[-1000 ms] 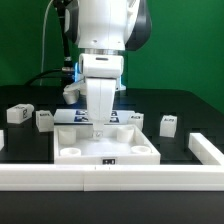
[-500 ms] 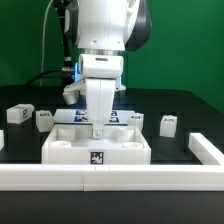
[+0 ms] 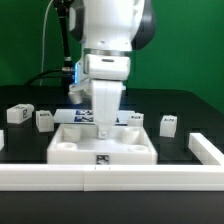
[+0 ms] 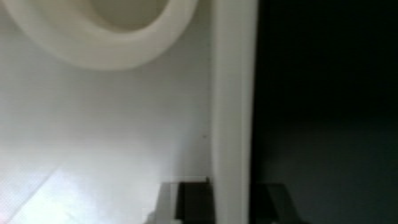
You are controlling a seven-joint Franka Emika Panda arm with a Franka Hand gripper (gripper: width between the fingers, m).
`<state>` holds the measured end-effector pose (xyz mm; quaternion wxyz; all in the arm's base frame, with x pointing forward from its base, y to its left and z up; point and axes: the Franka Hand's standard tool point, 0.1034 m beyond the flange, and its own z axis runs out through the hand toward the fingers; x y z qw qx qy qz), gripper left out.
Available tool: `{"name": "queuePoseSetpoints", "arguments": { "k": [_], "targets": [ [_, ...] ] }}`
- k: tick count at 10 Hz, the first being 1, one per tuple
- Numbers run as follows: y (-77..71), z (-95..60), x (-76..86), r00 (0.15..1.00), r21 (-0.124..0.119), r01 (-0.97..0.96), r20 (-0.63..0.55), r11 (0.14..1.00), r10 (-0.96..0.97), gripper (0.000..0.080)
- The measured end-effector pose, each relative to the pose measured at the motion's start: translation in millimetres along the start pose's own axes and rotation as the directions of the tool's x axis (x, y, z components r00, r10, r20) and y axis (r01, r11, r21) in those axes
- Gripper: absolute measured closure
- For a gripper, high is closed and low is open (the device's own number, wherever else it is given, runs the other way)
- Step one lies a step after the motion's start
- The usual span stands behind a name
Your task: Assemble one leg
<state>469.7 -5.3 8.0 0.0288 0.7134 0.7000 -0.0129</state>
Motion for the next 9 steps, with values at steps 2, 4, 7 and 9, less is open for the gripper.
{"name": "queuePoseSetpoints", "arguments": {
  "k": [2, 4, 7, 9],
  "targets": [
    [6.3, -1.4, 8.1, 1.0, 0.031, 0.021, 0.015, 0.999, -0.021, 0.0749],
    [5.0, -0.1, 6.4, 1.0, 0.031, 0.017, 0.014, 0.999, -0.017, 0.0749],
    [3.3, -0.1, 15.6, 1.0, 0.04, 0.009, 0.01, 0.999, -0.009, 0.0749],
    [4.2, -1.9, 44.7, 1.0, 0.045, 0.019, -0.006, 0.999, -0.019, 0.0749]
  ]
}}
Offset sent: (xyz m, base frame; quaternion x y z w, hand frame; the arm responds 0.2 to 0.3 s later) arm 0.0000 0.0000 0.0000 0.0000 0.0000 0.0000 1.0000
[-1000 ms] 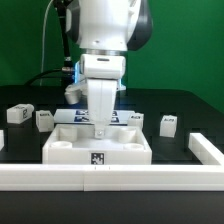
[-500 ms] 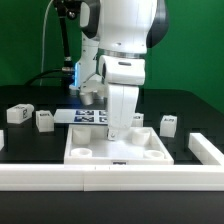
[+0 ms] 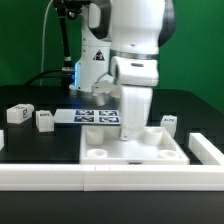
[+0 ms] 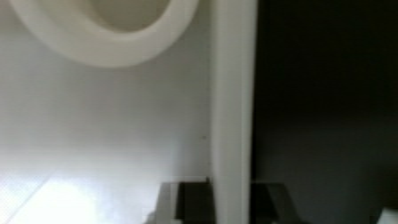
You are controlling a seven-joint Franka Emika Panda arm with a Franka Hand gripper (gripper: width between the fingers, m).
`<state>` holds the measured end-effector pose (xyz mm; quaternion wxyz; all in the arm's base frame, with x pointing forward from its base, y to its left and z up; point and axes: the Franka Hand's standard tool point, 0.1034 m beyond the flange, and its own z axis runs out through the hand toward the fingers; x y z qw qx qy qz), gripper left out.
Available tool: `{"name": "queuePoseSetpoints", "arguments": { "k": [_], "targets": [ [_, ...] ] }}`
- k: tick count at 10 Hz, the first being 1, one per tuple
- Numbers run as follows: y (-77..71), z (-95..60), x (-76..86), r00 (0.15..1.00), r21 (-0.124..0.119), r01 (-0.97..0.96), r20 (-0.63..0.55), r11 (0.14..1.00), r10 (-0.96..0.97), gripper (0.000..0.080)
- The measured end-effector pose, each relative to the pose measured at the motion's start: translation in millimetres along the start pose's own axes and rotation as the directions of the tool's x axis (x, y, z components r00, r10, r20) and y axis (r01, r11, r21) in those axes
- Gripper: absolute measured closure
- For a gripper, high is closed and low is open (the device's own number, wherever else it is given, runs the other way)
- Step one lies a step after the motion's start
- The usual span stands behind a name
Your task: Assemble one leg
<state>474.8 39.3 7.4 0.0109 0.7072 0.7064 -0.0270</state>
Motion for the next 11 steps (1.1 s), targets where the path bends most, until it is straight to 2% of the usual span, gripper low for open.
{"name": "queuePoseSetpoints", "arguments": {
  "k": [2, 4, 6, 7, 8, 10, 11],
  "targets": [
    [4.6, -1.7, 18.4, 1.0, 0.004, 0.024, -0.008, 1.0, -0.024, 0.0749],
    [7.9, -1.9, 28.9, 1.0, 0.0, 0.017, -0.015, 1.0, -0.017, 0.0749],
    [8.9, -1.8, 28.1, 1.0, -0.001, 0.004, -0.015, 1.0, -0.004, 0.0749],
    [8.9, -1.7, 28.2, 1.0, -0.001, 0.004, -0.015, 1.0, -0.004, 0.067],
    [8.9, -1.7, 28.2, 1.0, -0.001, 0.004, -0.015, 1.0, -0.004, 0.067],
    [8.9, -1.7, 28.1, 1.0, -0.001, 0.004, -0.015, 1.0, -0.004, 0.0303],
    [8.8, -1.7, 28.1, 1.0, -0.001, 0.004, -0.015, 1.0, -0.004, 0.0303]
  ]
}}
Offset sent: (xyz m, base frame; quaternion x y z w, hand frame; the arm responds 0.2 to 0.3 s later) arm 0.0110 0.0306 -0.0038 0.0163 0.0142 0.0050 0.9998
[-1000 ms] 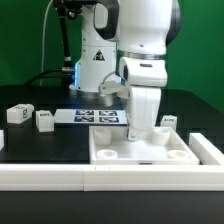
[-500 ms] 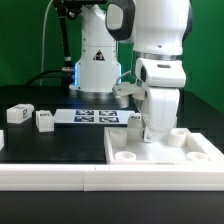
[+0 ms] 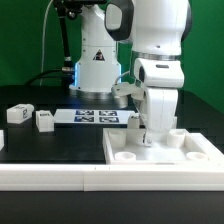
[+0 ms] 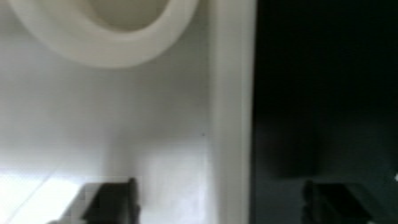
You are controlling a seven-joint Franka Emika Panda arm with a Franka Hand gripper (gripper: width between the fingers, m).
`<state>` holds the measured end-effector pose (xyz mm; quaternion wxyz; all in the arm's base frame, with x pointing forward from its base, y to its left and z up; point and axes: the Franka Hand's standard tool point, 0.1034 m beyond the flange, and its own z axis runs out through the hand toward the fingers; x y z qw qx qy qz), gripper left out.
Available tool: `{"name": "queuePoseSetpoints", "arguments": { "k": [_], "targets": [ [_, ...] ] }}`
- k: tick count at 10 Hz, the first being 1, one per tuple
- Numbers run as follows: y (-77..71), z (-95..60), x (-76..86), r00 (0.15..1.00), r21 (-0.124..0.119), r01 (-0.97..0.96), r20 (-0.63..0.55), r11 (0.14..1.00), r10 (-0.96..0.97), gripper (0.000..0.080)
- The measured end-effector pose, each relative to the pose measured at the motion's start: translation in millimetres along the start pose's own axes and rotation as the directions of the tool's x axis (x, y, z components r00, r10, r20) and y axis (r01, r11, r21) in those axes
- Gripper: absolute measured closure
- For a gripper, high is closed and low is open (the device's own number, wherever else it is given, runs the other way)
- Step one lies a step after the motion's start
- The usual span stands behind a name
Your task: Assemble one leg
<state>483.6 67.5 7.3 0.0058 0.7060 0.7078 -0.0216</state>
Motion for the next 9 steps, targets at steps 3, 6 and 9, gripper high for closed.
{"name": "queuePoseSetpoints", "arguments": {
  "k": [3, 6, 9],
  "targets": [
    [0.0, 0.0, 0.0, 1.0, 0.0, 0.0, 0.0, 1.0, 0.0, 0.0162],
    [1.5, -18.3, 1.9, 0.999, -0.015, -0.032, 0.01, 0.999, 0.032, 0.015],
    [-7.1, -51.7, 6.9, 0.994, -0.039, -0.103, 0.026, 0.994, 0.104, 0.015]
  ]
}}
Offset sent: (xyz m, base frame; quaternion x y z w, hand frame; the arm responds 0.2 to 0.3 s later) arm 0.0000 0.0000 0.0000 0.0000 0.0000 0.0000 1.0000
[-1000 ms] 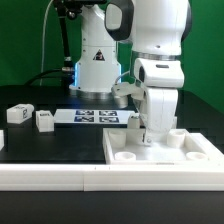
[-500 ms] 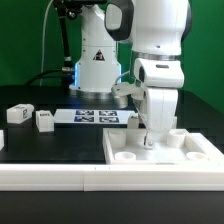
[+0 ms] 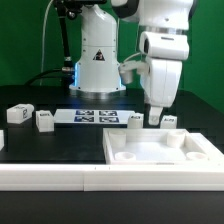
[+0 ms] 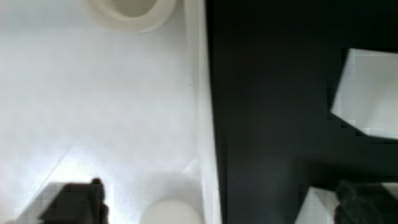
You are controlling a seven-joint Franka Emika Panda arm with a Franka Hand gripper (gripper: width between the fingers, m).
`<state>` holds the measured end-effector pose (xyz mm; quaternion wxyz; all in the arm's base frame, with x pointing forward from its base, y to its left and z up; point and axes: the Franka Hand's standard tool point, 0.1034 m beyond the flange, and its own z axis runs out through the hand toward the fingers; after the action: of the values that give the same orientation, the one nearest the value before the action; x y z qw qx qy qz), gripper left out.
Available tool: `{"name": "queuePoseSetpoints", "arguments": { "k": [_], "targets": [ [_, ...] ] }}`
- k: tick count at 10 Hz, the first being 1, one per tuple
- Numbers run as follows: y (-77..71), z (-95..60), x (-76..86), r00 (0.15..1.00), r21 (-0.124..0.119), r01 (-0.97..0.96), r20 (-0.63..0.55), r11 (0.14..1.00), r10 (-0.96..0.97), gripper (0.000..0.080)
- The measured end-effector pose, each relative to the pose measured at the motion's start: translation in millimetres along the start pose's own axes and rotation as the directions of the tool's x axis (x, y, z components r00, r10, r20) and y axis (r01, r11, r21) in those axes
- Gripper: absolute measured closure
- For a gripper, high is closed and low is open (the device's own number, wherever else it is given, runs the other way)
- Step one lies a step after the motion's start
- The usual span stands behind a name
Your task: Assemble one leg
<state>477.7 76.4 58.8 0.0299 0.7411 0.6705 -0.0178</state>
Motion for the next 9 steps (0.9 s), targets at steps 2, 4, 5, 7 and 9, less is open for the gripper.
{"name": "queuePoseSetpoints", "arguments": {
  "k": [2, 4, 5, 7, 9],
  "targets": [
    [-4.0, -0.9, -1.6, 1.0, 0.002, -0.025, 0.002, 1.0, 0.025, 0.015],
    [-4.8, -0.1, -1.0, 0.987, 0.005, -0.16, 0.0, 0.987, 0.16, 0.015],
    [-4.9, 0.0, -0.9, 0.976, 0.006, -0.216, 0.001, 0.976, 0.216, 0.015],
    [-9.6, 0.6, 4.2, 0.879, 0.007, -0.476, -0.028, 0.88, 0.476, 0.015],
    [-15.1, 2.2, 14.4, 0.731, 0.022, -0.681, -0.048, 0.732, 0.681, 0.015]
  ]
}}
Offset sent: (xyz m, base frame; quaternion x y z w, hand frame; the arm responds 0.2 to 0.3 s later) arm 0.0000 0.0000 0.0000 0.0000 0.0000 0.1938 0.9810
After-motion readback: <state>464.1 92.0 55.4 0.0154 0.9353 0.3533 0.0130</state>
